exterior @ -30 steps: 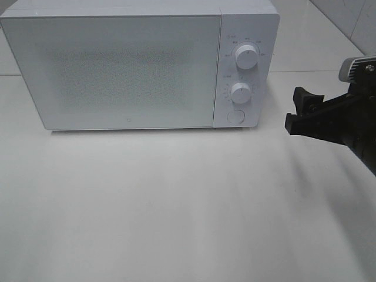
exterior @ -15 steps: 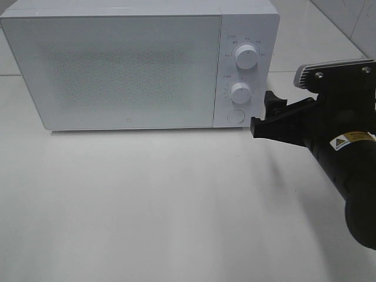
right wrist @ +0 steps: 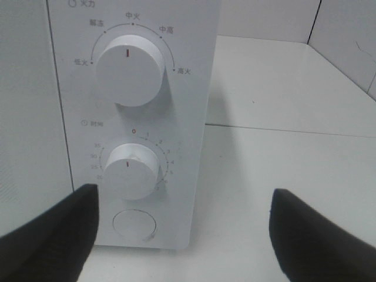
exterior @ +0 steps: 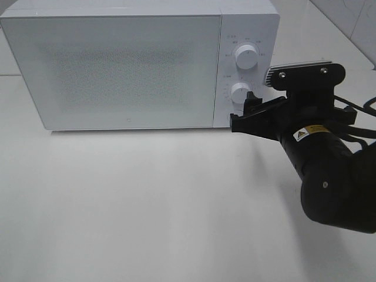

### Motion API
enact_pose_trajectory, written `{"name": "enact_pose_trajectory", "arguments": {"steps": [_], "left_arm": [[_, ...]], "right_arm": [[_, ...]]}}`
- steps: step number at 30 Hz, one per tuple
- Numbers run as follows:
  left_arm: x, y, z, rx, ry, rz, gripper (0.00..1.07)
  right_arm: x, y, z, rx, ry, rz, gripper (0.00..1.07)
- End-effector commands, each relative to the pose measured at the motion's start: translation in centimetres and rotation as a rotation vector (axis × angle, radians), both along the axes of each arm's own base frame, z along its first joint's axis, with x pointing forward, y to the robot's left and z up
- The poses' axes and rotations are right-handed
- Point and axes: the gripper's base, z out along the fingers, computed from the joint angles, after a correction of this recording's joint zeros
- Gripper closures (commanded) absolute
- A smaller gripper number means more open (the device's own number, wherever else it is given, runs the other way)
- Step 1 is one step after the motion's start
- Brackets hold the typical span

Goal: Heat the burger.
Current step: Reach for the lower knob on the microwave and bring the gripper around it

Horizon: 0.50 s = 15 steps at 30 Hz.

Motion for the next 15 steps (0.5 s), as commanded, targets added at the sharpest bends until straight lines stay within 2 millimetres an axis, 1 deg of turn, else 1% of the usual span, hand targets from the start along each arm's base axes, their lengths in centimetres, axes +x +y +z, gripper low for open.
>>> {"name": "enact_pose_trajectory", "arguments": {"steps": [1,4,7,13,15], "left_arm": [[-0.2,0.0,0.0,-0.003,-0.022,0.000,0.06],[-0.2,0.0,0.0,-0.003,-0.022,0.000,0.06],[-0.2,0.0,0.0,-0.003,-0.022,0.000,0.06],[-0.2,0.0,0.0,-0.003,-0.022,0.000,0.06],[-0.2,0.0,0.0,-0.003,-0.022,0.000,0.06]], "right_arm": [[1.1,0.5,0.3,0.012,-0.048,-0.003,0.32],[1.5,0.8,0.1,0.019,-0.048,-0.005,0.32],[2.5,1.7,-0.7,0.022,-0.043,-0.005,0.32],[3.3,2.5,-1.2,0.023,-0.041,-0.003,0.32],[4.2,2.7,-1.8,0.022,-0.025,-0.004,0.32]]}}
